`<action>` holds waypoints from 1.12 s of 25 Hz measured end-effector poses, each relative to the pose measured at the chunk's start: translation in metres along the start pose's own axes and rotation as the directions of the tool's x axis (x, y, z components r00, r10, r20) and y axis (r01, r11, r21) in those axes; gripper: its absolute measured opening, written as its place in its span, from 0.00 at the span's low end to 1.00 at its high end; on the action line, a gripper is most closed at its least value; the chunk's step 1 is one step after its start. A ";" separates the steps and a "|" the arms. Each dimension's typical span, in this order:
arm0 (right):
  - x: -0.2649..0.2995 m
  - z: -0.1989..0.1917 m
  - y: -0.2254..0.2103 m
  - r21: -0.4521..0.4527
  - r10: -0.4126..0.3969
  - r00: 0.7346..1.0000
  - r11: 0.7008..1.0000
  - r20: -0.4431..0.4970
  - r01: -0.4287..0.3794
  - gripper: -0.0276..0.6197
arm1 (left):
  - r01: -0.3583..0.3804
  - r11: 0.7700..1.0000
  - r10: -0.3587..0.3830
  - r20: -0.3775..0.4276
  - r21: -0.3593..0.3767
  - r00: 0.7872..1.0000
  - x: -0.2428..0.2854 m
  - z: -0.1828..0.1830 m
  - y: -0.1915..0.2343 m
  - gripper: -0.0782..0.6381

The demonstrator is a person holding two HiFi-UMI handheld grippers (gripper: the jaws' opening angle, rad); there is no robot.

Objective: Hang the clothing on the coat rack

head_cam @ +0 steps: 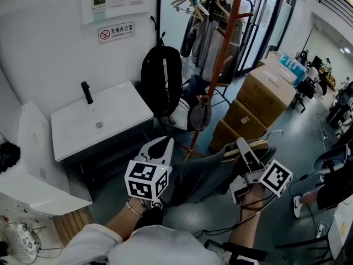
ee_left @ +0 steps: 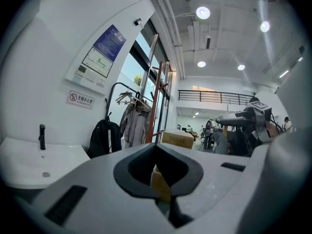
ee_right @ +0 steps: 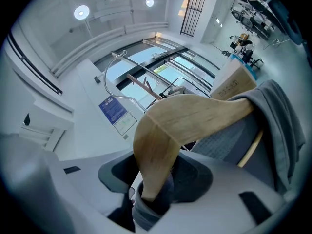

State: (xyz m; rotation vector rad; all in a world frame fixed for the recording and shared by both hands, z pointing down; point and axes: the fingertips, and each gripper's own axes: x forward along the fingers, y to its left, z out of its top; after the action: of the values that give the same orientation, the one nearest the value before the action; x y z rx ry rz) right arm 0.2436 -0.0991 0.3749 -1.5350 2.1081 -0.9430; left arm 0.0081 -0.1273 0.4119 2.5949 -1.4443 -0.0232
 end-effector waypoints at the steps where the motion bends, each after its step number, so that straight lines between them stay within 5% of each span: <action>1: 0.004 0.005 0.001 -0.012 0.009 1.000 1.000 0.007 -0.009 0.34 | 0.008 1.000 -0.008 0.004 -0.001 1.000 0.006 0.001 0.001 0.12; 28: 0.148 0.089 -0.009 -0.044 -0.031 0.993 0.998 0.116 0.036 0.34 | 0.153 0.987 -0.156 0.068 0.041 0.985 0.189 0.067 0.079 0.12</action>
State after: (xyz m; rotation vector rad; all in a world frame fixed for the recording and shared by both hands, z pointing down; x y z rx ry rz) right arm 0.2563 -0.2657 0.3310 -1.6120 2.0421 -0.8023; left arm 0.0354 -0.3375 0.3715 2.7560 -1.2725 -0.1119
